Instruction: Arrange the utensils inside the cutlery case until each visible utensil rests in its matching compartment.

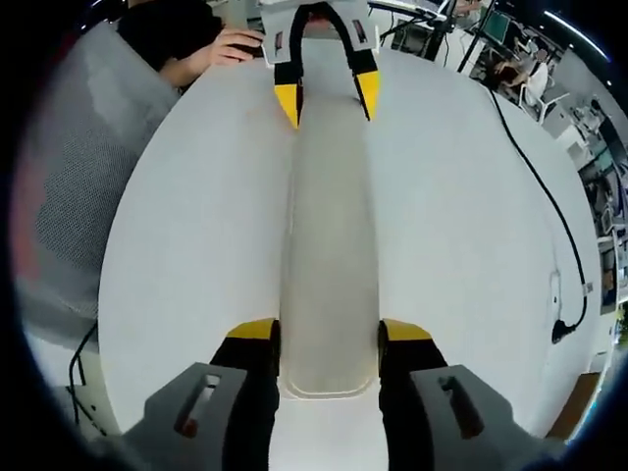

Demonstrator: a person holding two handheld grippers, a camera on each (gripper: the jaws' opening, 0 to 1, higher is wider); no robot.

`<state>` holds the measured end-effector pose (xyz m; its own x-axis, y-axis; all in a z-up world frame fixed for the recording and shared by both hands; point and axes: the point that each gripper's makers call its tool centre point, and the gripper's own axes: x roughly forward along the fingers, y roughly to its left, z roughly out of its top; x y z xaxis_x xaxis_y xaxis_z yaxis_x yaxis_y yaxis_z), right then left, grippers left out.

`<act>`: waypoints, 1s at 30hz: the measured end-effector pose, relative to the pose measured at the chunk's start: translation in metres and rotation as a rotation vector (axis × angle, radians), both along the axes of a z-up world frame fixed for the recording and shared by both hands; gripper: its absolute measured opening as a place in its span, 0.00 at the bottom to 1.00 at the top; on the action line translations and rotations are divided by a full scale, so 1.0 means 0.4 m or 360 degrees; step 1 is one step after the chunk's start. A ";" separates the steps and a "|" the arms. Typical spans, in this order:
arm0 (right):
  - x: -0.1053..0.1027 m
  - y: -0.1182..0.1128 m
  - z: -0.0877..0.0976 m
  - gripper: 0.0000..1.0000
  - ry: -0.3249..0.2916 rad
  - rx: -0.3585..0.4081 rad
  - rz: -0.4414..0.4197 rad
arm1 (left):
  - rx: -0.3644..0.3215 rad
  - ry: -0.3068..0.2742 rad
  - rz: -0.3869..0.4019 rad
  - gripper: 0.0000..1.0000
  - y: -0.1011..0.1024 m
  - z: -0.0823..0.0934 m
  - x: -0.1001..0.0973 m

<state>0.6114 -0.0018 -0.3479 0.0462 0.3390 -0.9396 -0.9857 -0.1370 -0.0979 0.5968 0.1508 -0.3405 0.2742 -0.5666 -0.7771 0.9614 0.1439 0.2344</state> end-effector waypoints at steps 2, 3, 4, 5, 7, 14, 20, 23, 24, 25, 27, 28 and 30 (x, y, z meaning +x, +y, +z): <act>-0.006 0.001 0.001 0.38 -0.0030 0.0006 0.0000 | 0.0003 -0.0055 -0.0017 0.42 0.001 0.001 0.001; -0.005 0.001 0.002 0.38 -0.0048 0.0012 0.0002 | 0.0000 -0.0068 -0.0015 0.42 0.002 0.001 0.001; -0.004 0.001 0.003 0.38 -0.0064 0.0016 0.0007 | -0.0003 -0.0075 -0.0012 0.42 0.003 0.002 0.001; -0.008 0.002 0.005 0.38 -0.0066 0.0017 -0.0004 | -0.0014 -0.0081 -0.0014 0.42 0.004 0.002 0.002; -0.009 0.003 0.005 0.38 -0.0073 0.0029 -0.0006 | -0.0038 -0.0075 -0.0011 0.42 0.004 0.003 0.005; -0.010 0.007 0.008 0.38 -0.0089 0.0008 0.0019 | -0.0013 -0.0070 -0.0018 0.42 0.005 0.001 0.007; -0.030 0.008 0.014 0.37 0.0295 0.0111 -0.0170 | -0.0005 -0.0080 -0.0043 0.41 0.007 0.002 0.009; -0.034 0.005 0.015 0.36 0.0356 0.0110 -0.0158 | 0.0017 -0.0107 -0.0076 0.41 0.007 0.000 0.009; -0.037 0.006 0.016 0.36 0.0394 0.0117 -0.0173 | 0.0018 -0.0108 -0.0077 0.41 0.007 -0.001 0.009; -0.043 0.006 0.018 0.36 0.0449 0.0124 -0.0201 | 0.0019 -0.0108 -0.0081 0.41 0.007 -0.001 0.008; -0.035 0.006 0.016 0.36 0.0420 0.0126 -0.0172 | 0.0022 -0.0106 -0.0080 0.41 0.007 -0.001 0.007; -0.042 0.005 0.018 0.36 0.0469 0.0123 -0.0177 | 0.0026 -0.0114 -0.0086 0.41 0.007 -0.001 0.007; -0.042 0.004 0.017 0.36 0.0437 0.0101 -0.0119 | 0.0020 -0.0113 -0.0083 0.41 0.007 -0.002 0.006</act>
<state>0.5946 -0.0004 -0.3410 -0.1798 0.4027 -0.8975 -0.9837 -0.0653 0.1678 0.5994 0.1535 -0.3415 0.2993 -0.5718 -0.7639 0.9484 0.0906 0.3037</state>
